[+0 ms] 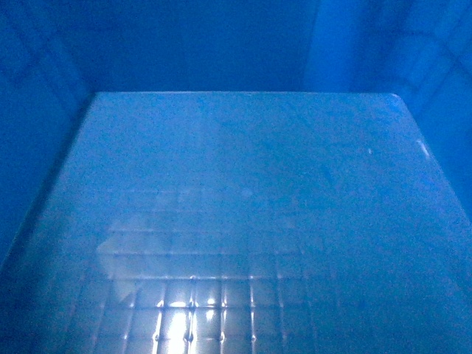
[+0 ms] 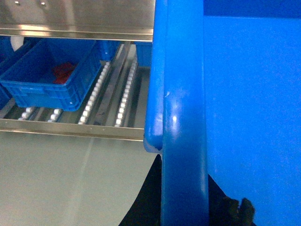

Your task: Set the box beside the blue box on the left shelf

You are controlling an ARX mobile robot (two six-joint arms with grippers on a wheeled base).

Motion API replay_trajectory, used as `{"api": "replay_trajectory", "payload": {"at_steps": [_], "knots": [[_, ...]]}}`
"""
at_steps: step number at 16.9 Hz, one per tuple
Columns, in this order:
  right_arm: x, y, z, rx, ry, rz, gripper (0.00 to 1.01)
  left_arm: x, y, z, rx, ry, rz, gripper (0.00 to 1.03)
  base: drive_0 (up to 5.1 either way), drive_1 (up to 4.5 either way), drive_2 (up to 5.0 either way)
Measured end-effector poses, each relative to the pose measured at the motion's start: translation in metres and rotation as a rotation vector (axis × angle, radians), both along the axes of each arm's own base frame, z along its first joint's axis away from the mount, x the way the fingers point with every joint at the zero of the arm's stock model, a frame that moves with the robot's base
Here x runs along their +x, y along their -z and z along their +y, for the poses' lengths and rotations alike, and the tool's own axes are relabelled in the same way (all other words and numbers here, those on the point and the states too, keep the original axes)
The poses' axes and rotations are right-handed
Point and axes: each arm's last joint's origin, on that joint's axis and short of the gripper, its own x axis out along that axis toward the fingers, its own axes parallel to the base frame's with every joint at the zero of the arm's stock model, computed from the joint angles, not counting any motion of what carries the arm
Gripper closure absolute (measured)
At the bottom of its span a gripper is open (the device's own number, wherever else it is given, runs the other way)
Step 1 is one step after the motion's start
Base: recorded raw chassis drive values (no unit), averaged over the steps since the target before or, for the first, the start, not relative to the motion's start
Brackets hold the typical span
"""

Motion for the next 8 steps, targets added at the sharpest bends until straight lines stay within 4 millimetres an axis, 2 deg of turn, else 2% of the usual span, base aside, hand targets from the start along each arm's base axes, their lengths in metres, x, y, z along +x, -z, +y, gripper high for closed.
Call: {"api": "replay_trajectory", "payload": {"at_steps": [8], "knots": [[0.0, 0.0001, 0.0, 0.0, 0.0, 0.0, 0.92, 0.0, 0.0001, 0.0, 0.0, 0.0, 0.001, 0.94, -5.0, 2.4, 2.4]]}}
